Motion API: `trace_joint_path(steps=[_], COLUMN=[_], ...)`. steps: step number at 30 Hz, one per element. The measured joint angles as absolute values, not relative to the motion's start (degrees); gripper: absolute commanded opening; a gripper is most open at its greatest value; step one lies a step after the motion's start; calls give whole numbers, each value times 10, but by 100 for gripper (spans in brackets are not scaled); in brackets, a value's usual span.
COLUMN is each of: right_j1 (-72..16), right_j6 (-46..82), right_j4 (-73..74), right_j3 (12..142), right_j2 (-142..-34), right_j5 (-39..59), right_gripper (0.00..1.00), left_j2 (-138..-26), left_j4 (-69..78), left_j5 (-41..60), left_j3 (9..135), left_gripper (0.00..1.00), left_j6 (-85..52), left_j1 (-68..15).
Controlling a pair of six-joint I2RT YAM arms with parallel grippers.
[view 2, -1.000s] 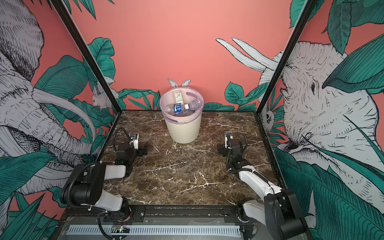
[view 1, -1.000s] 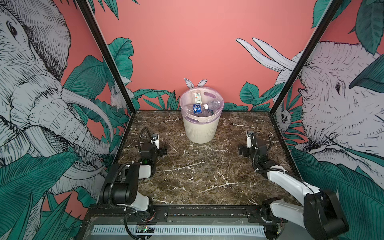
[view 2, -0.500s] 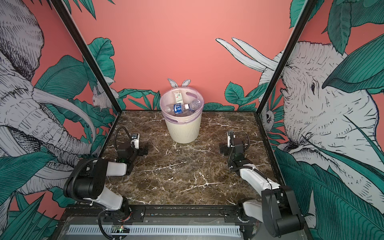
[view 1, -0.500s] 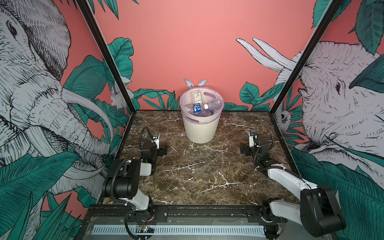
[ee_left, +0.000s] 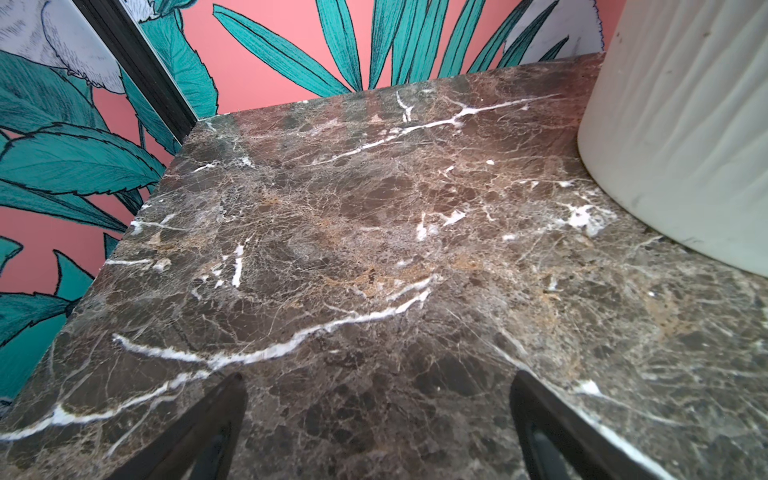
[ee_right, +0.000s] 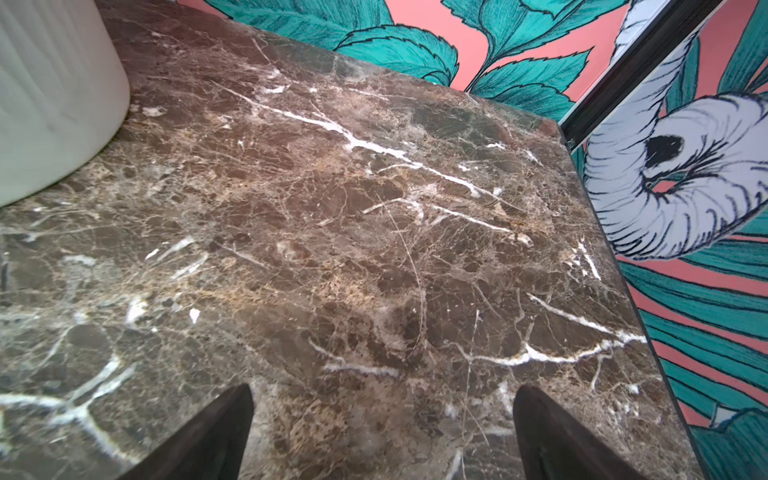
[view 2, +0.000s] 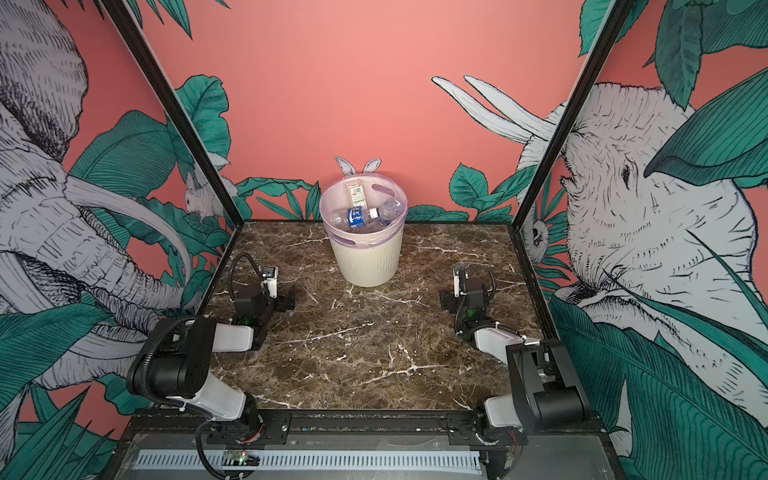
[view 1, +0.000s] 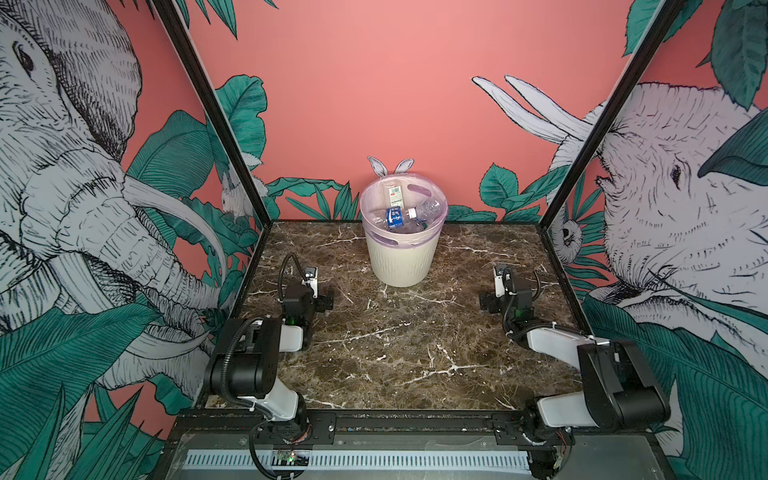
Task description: Throw the plastic bottles in the bin
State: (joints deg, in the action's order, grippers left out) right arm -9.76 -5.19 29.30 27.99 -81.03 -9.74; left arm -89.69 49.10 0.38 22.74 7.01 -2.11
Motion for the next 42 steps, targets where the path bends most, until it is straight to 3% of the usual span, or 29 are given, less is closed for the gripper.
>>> trace_joint_path(steps=[22, 42], right_j1=[-29, -16], right_j6=[-37, -13], right_j4=[507, 503], right_j3=[203, 218], right_j2=[-885, -885], right_j5=[-12, -21], right_gripper=[99, 99], left_j2=[-897, -897], left_j4=[491, 491], left_j5=[4, 17], left_j3=[232, 232], left_gripper=[100, 100], left_j6=[69, 70], left_j1=[-21, -20])
